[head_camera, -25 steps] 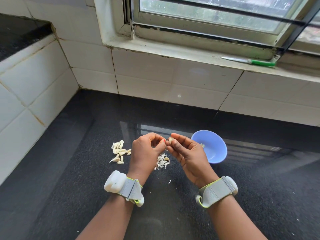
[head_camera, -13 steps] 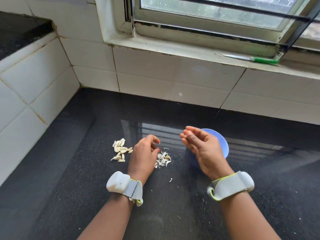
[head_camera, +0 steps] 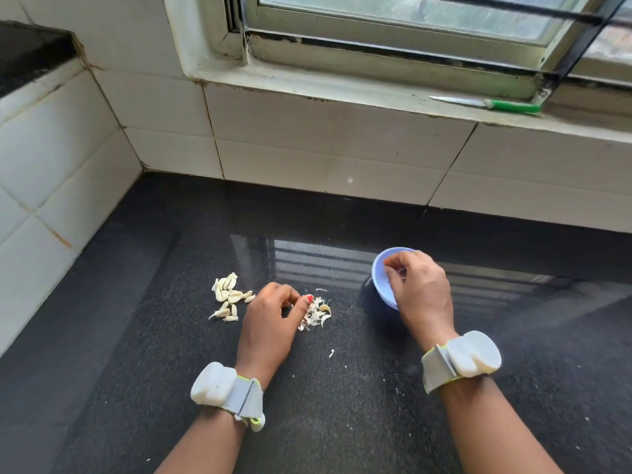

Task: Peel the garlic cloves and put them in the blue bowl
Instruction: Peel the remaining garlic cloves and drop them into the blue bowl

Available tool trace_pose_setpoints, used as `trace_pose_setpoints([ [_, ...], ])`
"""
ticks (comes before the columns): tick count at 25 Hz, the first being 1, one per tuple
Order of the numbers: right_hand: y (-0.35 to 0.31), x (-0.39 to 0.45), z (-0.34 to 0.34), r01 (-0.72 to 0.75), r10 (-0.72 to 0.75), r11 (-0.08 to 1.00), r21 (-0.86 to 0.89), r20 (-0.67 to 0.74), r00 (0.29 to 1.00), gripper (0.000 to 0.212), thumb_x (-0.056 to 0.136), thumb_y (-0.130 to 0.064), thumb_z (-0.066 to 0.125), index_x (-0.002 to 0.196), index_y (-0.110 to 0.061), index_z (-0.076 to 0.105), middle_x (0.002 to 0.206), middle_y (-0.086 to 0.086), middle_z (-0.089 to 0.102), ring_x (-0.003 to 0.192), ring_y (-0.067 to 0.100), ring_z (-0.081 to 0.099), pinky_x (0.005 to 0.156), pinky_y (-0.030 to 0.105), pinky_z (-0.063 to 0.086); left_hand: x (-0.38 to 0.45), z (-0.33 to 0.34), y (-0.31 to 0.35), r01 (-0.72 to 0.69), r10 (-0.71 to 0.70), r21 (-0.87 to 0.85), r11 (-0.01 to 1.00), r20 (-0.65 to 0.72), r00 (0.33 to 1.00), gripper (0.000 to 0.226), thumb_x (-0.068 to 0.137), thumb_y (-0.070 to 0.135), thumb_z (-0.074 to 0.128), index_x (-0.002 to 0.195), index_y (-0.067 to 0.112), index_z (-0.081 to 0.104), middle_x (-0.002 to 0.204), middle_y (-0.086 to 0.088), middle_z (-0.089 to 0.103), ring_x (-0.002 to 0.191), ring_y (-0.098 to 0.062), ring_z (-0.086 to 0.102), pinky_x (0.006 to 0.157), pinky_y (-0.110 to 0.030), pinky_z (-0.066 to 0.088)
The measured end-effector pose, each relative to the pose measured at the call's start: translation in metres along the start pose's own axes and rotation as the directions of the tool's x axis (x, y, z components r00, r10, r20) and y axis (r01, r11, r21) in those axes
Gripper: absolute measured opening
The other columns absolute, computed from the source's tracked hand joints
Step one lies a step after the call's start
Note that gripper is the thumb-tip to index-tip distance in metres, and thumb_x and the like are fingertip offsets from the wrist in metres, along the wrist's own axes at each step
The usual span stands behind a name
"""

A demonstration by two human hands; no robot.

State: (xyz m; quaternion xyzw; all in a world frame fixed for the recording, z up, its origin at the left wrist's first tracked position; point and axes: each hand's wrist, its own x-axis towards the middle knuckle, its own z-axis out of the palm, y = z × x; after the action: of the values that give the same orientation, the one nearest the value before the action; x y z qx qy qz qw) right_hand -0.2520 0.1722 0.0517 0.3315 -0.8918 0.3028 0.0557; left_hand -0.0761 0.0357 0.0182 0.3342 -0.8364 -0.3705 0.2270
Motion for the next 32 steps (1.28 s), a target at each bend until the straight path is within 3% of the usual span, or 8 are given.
trace_pose_setpoints([
  [4,-0.038,-0.021,0.03,0.183,-0.208,0.974,0.134,0.203,0.957,0.012,0.081,-0.004,0.07,0.088,-0.013,0.07,0.085,0.006,0.07,0.08,0.025,0.064,0.072,0.034,0.049,0.001,0.002,-0.001,0.005,-0.005,-0.016,1.0,0.005,1.0,0.014,0.08,0.021,0.073,0.077,0.029,0.061,0.079,0.013,0.059,0.075,-0.001,0.056,0.069,-0.019,0.045],
  [9,-0.047,-0.039,0.055,0.206,-0.204,0.978,0.03,0.327,0.923,0.007,0.087,-0.011,0.062,0.092,-0.013,0.066,0.09,0.009,0.065,0.086,0.031,0.061,0.068,0.038,0.045,0.001,0.001,0.001,0.018,-0.018,-0.016,1.0,-0.021,1.0,0.014,0.084,0.036,0.067,0.077,0.024,0.066,0.077,0.011,0.06,0.073,-0.004,0.056,0.067,-0.025,0.044],
  [12,-0.051,-0.036,0.052,0.212,-0.18,0.976,-0.049,0.362,0.915,0.014,0.09,-0.012,0.057,0.102,-0.014,0.064,0.099,0.007,0.064,0.093,0.028,0.059,0.071,0.037,0.044,0.002,-0.001,0.002,0.016,-0.017,-0.022,1.0,-0.042,0.999,0.005,0.084,0.027,0.069,0.08,0.026,0.065,0.078,0.012,0.061,0.074,-0.003,0.056,0.069,-0.021,0.043],
  [15,-0.055,-0.036,0.041,0.062,-0.102,0.987,0.149,0.275,0.956,0.015,0.085,-0.007,0.064,0.095,-0.018,0.062,0.09,-0.002,0.063,0.082,0.016,0.061,0.071,0.03,0.048,0.001,-0.001,0.008,0.055,-0.059,-0.111,0.992,-0.032,0.998,0.006,0.084,0.022,0.069,0.087,0.026,0.07,0.081,0.015,0.067,0.076,0.004,0.06,0.069,-0.007,0.042],
  [19,-0.061,-0.035,0.029,-0.205,0.058,0.852,0.483,0.302,0.952,0.034,0.08,0.0,0.07,0.086,-0.03,0.055,0.082,-0.009,0.066,0.074,0.002,0.065,0.069,0.012,0.05,0.001,0.002,0.017,0.224,-0.21,-0.453,0.863,0.083,0.974,0.012,0.079,0.02,0.075,0.091,0.021,0.074,0.083,0.008,0.074,0.076,0.0,0.067,0.071,-0.016,0.051],
  [23,-0.065,-0.034,0.026,-0.251,0.077,0.796,0.551,0.32,0.944,0.034,0.079,-0.007,0.078,0.089,-0.029,0.055,0.082,-0.006,0.068,0.075,0.005,0.068,0.07,0.017,0.054,0.0,0.001,0.019,0.265,-0.267,-0.508,0.819,0.072,0.961,0.009,0.078,0.019,0.076,0.087,0.017,0.076,0.076,0.003,0.074,0.067,-0.003,0.065,0.062,-0.017,0.048],
  [28,-0.069,-0.032,0.024,-0.184,0.016,0.812,0.554,0.295,0.955,0.032,0.078,-0.007,0.079,0.089,-0.025,0.056,0.077,-0.003,0.07,0.071,0.004,0.068,0.067,0.018,0.055,-0.002,-0.002,0.018,0.234,-0.239,-0.48,0.846,0.05,0.97,0.007,0.082,0.023,0.072,0.086,0.018,0.075,0.074,0.004,0.073,0.072,-0.01,0.069,0.066,-0.022,0.053],
  [32,-0.067,-0.025,0.024,-0.28,0.034,0.743,0.608,0.383,0.923,0.031,0.077,-0.005,0.08,0.086,-0.023,0.057,0.077,0.002,0.073,0.074,0.016,0.071,0.072,0.036,0.06,-0.001,-0.001,0.022,0.345,-0.352,-0.636,0.69,0.121,0.928,0.007,0.087,0.012,0.065,0.088,0.01,0.072,0.076,-0.005,0.074,0.071,-0.015,0.07,0.053,-0.017,0.045],
])
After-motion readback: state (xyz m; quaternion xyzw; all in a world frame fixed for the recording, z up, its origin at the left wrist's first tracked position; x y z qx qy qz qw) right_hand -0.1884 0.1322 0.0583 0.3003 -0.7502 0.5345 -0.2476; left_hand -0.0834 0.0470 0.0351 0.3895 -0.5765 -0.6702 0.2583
